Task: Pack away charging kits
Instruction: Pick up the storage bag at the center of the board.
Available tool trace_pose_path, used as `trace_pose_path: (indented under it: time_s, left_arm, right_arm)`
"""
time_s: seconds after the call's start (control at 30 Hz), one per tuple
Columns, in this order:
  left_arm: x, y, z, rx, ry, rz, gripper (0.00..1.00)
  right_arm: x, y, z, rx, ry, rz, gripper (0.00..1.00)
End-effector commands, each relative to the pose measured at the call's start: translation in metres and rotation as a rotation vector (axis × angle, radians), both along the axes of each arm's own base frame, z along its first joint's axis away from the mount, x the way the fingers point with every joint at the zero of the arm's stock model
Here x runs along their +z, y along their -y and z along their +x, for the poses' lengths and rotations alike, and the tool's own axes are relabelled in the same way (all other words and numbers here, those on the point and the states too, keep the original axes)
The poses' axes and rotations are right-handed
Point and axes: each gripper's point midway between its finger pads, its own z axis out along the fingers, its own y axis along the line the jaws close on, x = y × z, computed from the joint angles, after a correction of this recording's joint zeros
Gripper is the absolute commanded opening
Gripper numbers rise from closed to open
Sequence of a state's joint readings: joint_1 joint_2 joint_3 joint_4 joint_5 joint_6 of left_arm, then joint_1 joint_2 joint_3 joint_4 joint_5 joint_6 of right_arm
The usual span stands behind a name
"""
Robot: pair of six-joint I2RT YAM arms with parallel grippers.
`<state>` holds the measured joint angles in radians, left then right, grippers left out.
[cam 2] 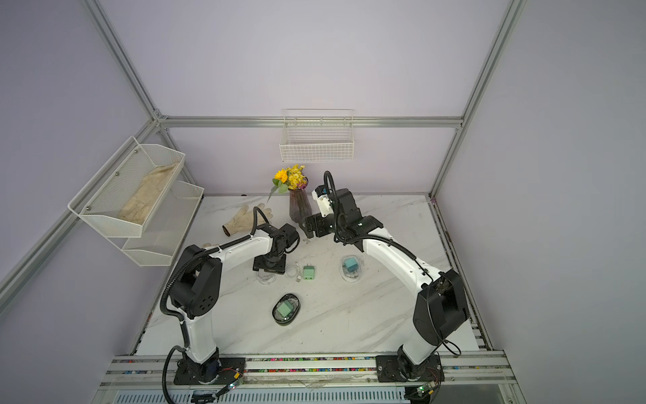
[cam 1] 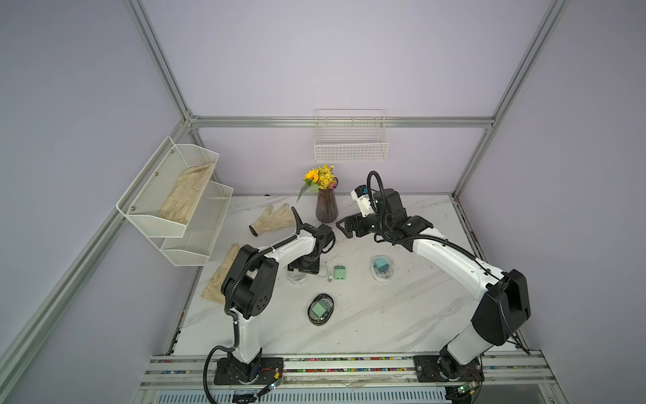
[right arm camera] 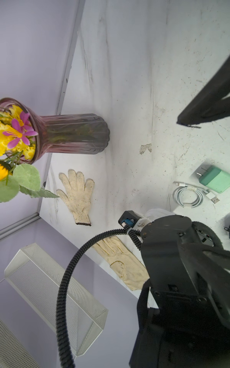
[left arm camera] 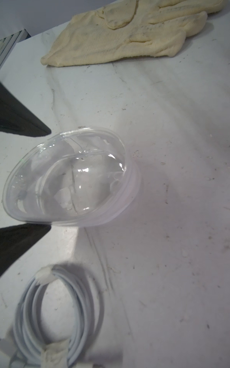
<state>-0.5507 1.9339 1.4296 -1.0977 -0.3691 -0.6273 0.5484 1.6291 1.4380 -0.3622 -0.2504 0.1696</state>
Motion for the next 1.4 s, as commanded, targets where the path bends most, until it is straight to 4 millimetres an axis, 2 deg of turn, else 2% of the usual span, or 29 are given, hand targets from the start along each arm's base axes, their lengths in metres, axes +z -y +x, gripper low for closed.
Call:
trace_pose_path:
  time_s: [0.0, 0.13, 0.2, 0.27, 0.43, 0.67, 0.83, 0.9, 1.07, 1.2, 1.27, 1.37]
  left_arm:
    - [0.011, 0.006, 0.027, -0.004, 0.058, -0.059, 0.58]
    - [0.01, 0.005, 0.026, -0.012, 0.069, -0.096, 0.35]
    - [0.009, 0.005, 0.024, -0.018, 0.066, -0.122, 0.28]
    - [0.009, 0.002, 0.022, -0.022, 0.065, -0.122, 0.08]
    - [0.011, -0.003, 0.021, -0.032, 0.077, -0.149, 0.01]
    - [0.023, -0.009, 0.016, -0.035, 0.095, -0.184, 0.0]
    - [0.037, 0.002, 0.014, -0.062, 0.109, -0.27, 0.0]
    - [0.04, 0.011, 0.012, -0.073, 0.101, -0.333, 0.0]
    - [0.033, 0.016, 0.01, -0.087, 0.07, -0.36, 0.0]
    - [0.026, 0.014, 0.012, -0.077, 0.059, -0.298, 0.0]
    - [0.021, 0.013, 0.012, -0.064, 0.06, -0.272, 0.14]
    - [0.016, 0.017, 0.013, -0.052, 0.059, -0.258, 0.28]
  right_arm:
    - [0.002, -0.004, 0.005, 0.024, 0.022, 0.015, 0.94]
    - [-0.001, -0.008, 0.006, 0.035, 0.011, 0.019, 0.92]
    - [-0.002, -0.01, 0.006, 0.043, 0.005, 0.024, 0.91]
    - [-0.005, -0.012, 0.005, 0.053, -0.006, 0.034, 0.9]
    - [-0.013, -0.016, 0.002, 0.063, -0.043, 0.051, 0.87]
    - [-0.026, -0.021, -0.002, 0.075, -0.089, 0.058, 0.8]
    - [-0.033, -0.025, -0.006, 0.086, -0.11, 0.068, 0.76]
    - [-0.041, -0.031, -0.01, 0.11, -0.132, 0.069, 0.73]
    - [-0.064, -0.052, -0.023, 0.17, -0.188, 0.092, 0.69]
    - [-0.078, -0.051, -0.024, 0.162, -0.209, 0.081, 0.69]
    - [-0.078, -0.049, -0.025, 0.159, -0.2, 0.078, 0.69]
    - [-0.076, -0.044, -0.028, 0.153, -0.186, 0.066, 0.69]
